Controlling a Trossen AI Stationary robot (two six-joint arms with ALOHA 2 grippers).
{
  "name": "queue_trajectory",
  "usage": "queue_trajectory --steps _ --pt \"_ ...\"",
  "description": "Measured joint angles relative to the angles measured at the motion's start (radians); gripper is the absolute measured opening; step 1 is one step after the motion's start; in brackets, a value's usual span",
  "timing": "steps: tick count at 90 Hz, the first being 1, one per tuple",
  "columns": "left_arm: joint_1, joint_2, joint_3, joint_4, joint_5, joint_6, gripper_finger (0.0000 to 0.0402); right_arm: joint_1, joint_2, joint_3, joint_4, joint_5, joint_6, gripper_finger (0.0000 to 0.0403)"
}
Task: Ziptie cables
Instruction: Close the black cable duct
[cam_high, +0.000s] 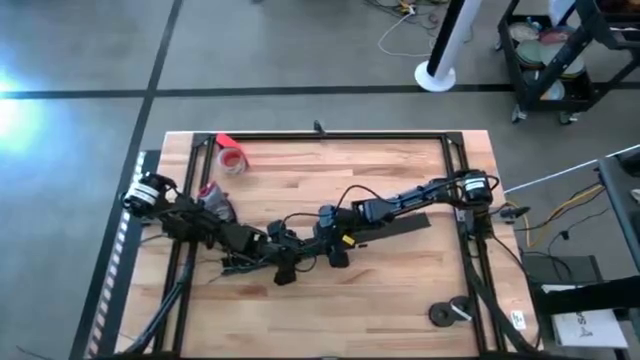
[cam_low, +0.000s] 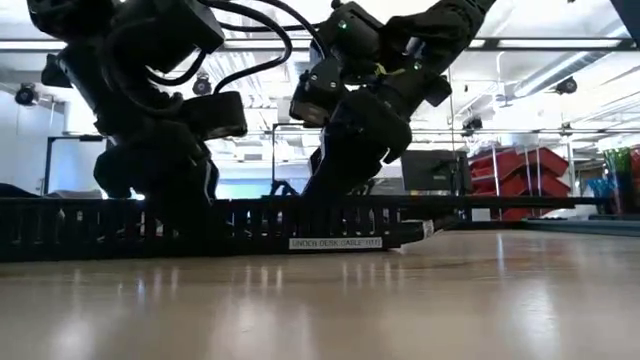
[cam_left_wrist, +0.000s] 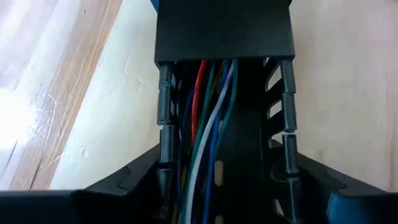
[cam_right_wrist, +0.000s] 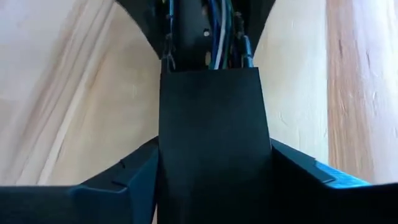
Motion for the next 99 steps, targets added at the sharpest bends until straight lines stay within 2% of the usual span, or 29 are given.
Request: queue_trajectory --steps 29,42,67,79,99 --pt "0.000 0.000 -0.004 0.018 -0.006 0.010 0.0230 0.016 -0.006 0.002 -0.030 -0.013 -0.065 0.0217" --pt "0.000 0.000 -0.003 0.020 -0.009 0.017 0.0226 0.020 -0.008 0.002 -0.052 -0.019 -0.084 0.0232" --pt "0.001 0.000 -0.011 0.091 -0.021 0.041 0.0230 0.025 -0.009 -0.005 -0.011 0.028 0.008 0.0216" --pt "0.002 0.001 -0.011 0.115 -0.023 0.047 0.0226 0.030 -0.008 -0.006 0.012 0.078 0.034 0.0223" --pt "0.002 0.002 -0.011 0.136 -0.025 0.066 0.0229 0.032 -0.008 -0.006 0.012 0.074 0.032 0.0225"
